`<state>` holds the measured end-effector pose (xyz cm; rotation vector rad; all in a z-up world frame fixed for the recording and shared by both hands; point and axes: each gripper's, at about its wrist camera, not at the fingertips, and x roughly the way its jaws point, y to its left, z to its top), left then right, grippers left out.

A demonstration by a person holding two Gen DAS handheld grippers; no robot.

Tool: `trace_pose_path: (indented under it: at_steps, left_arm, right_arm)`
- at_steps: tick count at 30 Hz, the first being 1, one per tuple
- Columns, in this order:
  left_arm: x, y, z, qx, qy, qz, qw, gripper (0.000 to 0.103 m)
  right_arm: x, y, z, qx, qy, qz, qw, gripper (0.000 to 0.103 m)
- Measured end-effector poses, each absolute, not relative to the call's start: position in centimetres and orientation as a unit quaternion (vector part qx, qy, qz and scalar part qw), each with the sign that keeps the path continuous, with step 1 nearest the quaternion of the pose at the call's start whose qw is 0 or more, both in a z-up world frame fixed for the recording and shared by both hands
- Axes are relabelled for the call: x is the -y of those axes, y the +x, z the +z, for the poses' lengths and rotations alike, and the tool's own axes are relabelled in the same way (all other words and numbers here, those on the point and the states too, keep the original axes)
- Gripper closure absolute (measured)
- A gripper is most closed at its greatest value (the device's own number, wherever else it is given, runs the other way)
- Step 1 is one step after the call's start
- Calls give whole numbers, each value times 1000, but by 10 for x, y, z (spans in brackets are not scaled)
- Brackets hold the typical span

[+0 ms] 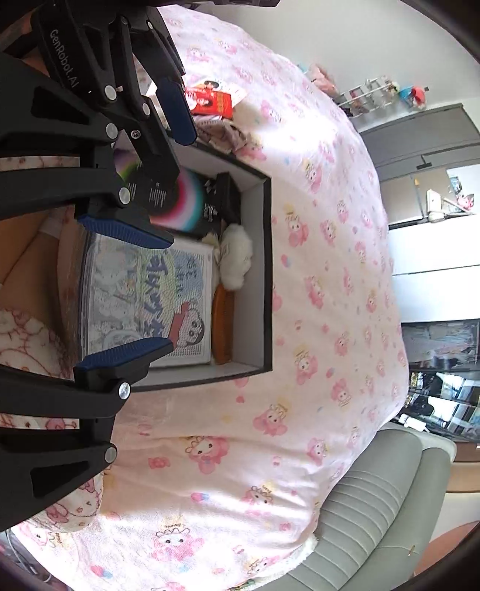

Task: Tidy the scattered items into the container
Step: 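Grasp the red card with the man's photo using the right gripper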

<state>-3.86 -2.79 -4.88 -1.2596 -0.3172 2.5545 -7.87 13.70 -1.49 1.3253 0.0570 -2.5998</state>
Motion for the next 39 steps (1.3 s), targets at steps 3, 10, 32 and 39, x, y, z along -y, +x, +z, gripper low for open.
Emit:
trace_pose_path:
  at_steps: [3,10,32,39]
  left_arm:
    - [44,-30,-40,112,-429,888,122,48]
    - [105,-24,-32,102,-410,905,50,49]
    - [369,-32,-207,386,-463,793,-87,58]
    - [380,-57,-259,435,-478,760,-72,58]
  right_arm:
    - [-121,-76,-5,-26,443,-886,133,57]
    - [-60,-68,3,-50,429,-881,193,57]
    - [175,-171,-96,-142,524,-762,352,62]
    - [233,-204,-119,-181,518,-752,366,62]
